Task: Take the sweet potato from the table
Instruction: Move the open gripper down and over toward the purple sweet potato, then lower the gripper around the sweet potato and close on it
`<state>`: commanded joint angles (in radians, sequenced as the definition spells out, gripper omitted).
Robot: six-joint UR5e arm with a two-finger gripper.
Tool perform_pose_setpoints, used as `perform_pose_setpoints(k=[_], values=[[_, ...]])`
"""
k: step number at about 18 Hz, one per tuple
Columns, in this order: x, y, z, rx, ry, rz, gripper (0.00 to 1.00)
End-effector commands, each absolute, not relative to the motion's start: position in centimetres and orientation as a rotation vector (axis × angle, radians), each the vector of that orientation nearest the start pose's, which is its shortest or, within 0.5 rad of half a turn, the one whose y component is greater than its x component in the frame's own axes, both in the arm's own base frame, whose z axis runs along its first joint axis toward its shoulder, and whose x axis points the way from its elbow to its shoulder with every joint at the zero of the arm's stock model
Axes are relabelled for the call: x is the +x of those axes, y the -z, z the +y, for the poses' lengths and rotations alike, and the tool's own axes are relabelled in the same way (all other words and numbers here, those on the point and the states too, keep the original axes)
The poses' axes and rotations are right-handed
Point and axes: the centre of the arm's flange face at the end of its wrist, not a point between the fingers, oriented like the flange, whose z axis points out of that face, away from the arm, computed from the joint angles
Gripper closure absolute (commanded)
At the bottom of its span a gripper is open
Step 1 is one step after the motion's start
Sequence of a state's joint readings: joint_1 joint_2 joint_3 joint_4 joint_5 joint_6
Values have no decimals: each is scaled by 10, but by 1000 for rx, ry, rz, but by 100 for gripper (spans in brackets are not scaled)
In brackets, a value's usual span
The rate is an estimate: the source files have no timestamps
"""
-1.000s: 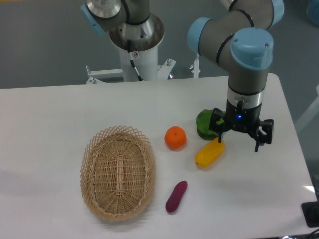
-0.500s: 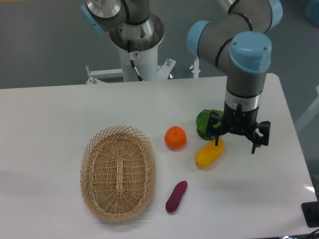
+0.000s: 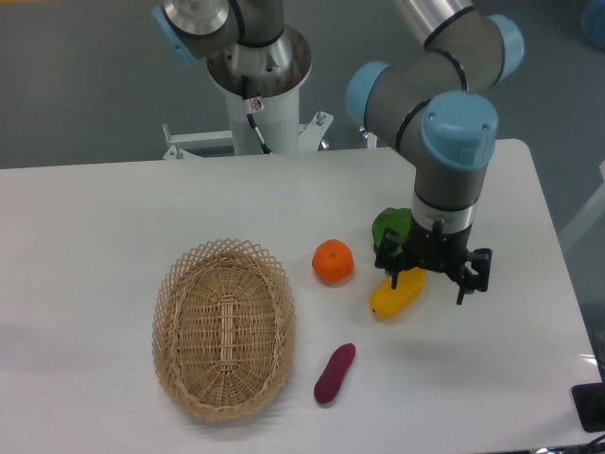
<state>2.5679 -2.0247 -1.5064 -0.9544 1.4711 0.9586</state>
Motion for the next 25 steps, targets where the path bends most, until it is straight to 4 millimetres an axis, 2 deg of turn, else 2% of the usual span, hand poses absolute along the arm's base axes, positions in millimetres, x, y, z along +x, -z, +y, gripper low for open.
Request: perform_pose_setpoints(k=[2, 3, 5, 12, 16, 25], values=[[-481, -309, 493, -2910, -176, 40, 0], [-477, -276, 503, -2924, -108, 114, 0], [-468, -255, 516, -2925, -94, 154, 0], [-447, -227, 533, -2938, -41, 195, 0], [-437, -211, 543, -2918, -77, 224, 0], [-417, -192, 560, -2926, -50, 268, 0]])
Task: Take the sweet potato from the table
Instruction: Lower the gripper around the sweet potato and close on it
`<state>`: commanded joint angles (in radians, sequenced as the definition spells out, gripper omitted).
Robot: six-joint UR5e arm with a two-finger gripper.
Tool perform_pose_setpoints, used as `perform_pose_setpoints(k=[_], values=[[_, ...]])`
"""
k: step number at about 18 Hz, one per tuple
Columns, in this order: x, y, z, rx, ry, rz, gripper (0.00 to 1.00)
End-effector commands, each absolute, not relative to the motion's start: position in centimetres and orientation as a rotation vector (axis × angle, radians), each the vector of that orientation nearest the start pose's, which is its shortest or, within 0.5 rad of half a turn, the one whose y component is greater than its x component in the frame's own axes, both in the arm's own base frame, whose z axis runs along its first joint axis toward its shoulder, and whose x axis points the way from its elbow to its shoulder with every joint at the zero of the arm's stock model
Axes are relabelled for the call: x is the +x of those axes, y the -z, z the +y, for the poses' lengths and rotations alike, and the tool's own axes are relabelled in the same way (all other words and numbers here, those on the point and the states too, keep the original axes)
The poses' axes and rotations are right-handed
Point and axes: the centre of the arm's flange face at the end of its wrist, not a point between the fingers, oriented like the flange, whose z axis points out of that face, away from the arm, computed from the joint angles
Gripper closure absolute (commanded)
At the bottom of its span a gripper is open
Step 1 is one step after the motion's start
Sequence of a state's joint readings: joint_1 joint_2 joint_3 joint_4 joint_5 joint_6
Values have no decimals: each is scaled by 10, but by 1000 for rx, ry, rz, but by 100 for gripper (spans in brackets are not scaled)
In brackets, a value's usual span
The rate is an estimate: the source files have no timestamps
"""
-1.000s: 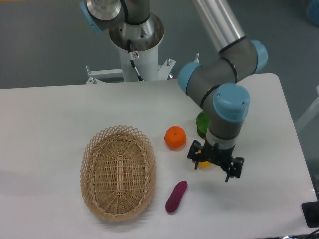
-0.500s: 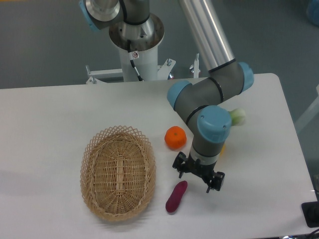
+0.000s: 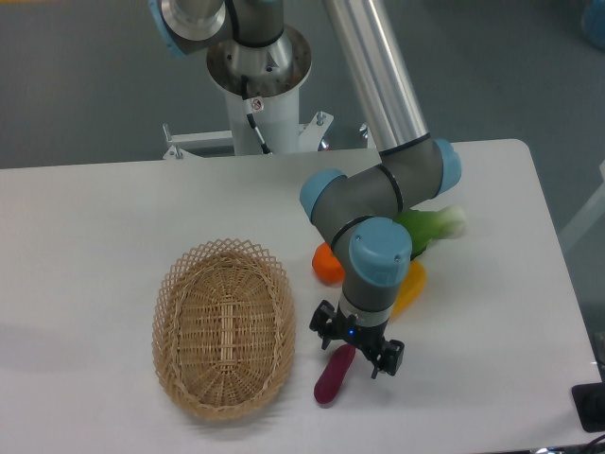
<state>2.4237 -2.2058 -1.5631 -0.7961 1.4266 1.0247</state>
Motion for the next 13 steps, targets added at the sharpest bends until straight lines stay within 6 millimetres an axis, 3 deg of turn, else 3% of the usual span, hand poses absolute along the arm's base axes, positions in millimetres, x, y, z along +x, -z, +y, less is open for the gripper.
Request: perform_pose_setpoints(k=[7, 11, 13], values=[[-411, -188, 565, -2932, -40, 231, 5], [-413, -191, 566, -2930, -51, 236, 39], [-413, -189, 565, -2933, -49, 236, 51]])
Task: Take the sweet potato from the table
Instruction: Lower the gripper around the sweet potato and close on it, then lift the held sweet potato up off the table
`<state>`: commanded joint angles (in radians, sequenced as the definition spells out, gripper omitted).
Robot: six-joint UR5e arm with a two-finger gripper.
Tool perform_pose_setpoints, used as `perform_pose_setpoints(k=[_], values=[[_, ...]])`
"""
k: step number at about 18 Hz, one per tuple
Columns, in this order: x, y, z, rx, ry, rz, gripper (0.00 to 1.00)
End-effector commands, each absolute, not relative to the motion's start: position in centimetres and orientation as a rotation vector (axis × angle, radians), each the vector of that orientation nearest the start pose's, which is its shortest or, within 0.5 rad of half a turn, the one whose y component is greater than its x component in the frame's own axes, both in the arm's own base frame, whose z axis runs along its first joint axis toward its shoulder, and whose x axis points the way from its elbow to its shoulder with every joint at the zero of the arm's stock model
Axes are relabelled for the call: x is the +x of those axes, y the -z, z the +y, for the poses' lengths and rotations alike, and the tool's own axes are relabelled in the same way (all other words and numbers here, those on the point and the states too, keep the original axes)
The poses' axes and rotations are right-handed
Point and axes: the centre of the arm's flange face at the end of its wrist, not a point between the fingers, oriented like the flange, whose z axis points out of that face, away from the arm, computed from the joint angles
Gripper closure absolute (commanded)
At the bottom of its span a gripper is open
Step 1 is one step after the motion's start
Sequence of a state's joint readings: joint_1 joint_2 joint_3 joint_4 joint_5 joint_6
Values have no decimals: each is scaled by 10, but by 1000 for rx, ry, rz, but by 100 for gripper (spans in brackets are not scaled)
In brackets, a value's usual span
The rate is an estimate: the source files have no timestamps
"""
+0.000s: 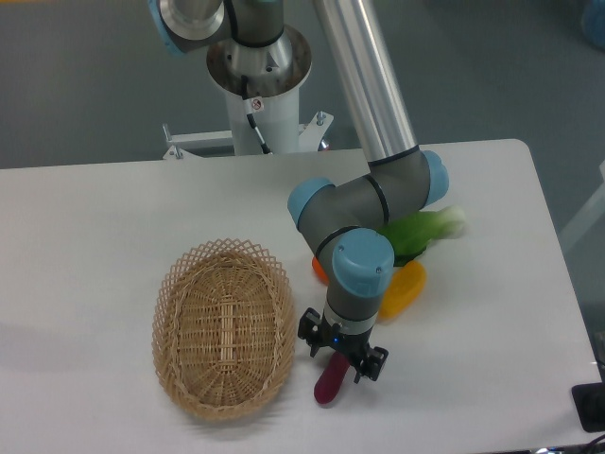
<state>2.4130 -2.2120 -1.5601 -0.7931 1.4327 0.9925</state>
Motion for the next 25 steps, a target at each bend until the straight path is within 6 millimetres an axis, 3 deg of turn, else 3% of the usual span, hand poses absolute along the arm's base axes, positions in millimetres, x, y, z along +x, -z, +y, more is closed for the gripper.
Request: perform_pose_setpoints(k=[3, 8, 13, 16, 18, 21, 25], values=[[-413, -192, 565, -2932, -57, 240, 65], [-415, -199, 567, -2925, -74, 248, 72], [-434, -227, 561, -2893, -139, 239, 72], [-455, -245, 542, -2879, -187, 276, 75], [-477, -269, 518, -2863, -230, 230, 75], [-504, -297, 483, -2849, -284, 223, 84], [-526, -330, 451, -2821, -338, 201, 81]])
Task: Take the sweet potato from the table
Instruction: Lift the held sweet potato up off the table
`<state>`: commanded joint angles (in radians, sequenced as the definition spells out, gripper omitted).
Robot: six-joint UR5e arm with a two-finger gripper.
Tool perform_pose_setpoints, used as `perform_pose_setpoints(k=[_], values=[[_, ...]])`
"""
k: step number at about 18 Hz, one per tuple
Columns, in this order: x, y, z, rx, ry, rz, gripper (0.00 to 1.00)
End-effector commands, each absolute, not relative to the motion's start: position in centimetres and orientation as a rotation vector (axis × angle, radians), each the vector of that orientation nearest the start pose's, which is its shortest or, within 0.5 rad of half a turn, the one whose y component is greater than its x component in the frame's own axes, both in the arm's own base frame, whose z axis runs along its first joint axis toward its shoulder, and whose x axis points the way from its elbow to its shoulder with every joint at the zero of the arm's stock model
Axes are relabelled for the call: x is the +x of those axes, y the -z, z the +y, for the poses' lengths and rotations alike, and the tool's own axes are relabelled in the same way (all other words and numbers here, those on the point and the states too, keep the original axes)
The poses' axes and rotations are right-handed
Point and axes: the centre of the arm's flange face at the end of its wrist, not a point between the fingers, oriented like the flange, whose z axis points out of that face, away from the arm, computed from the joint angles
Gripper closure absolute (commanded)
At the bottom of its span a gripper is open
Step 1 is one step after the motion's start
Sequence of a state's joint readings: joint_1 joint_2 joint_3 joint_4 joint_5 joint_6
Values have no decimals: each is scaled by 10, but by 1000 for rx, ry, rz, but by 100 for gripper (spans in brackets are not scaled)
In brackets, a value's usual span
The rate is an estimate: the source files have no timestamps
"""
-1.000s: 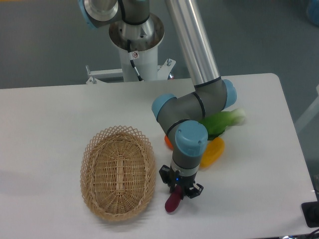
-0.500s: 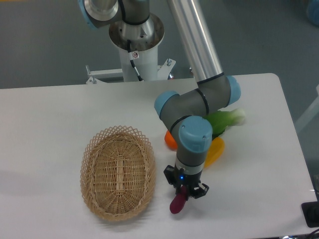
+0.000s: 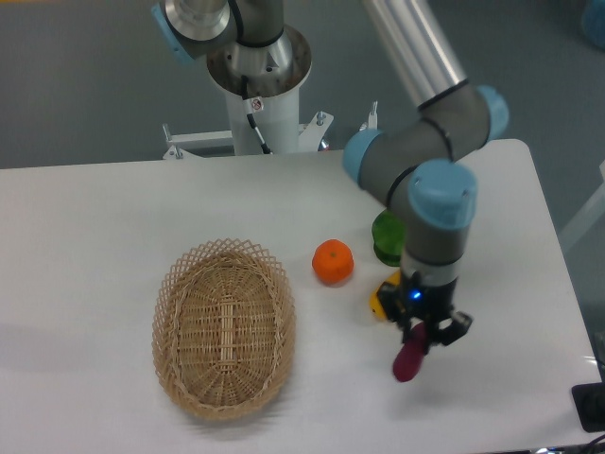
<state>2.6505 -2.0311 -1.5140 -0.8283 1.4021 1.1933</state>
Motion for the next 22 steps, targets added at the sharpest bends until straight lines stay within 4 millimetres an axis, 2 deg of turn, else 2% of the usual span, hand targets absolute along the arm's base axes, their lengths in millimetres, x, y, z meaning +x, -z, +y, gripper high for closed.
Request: perform_pose_setpoints(k=[3, 4, 5, 9, 12, 22], values=[[-528, -346, 436, -2813, -344, 293, 80], [-528, -355, 433, -2806, -360, 303, 76], [-530, -357, 427, -2809, -366, 294, 76], [-538, -366, 409, -2810, -386, 283, 82], [-539, -373, 403, -2812, -390, 283, 87], [-539, -378, 401, -2808, -401, 282, 87]])
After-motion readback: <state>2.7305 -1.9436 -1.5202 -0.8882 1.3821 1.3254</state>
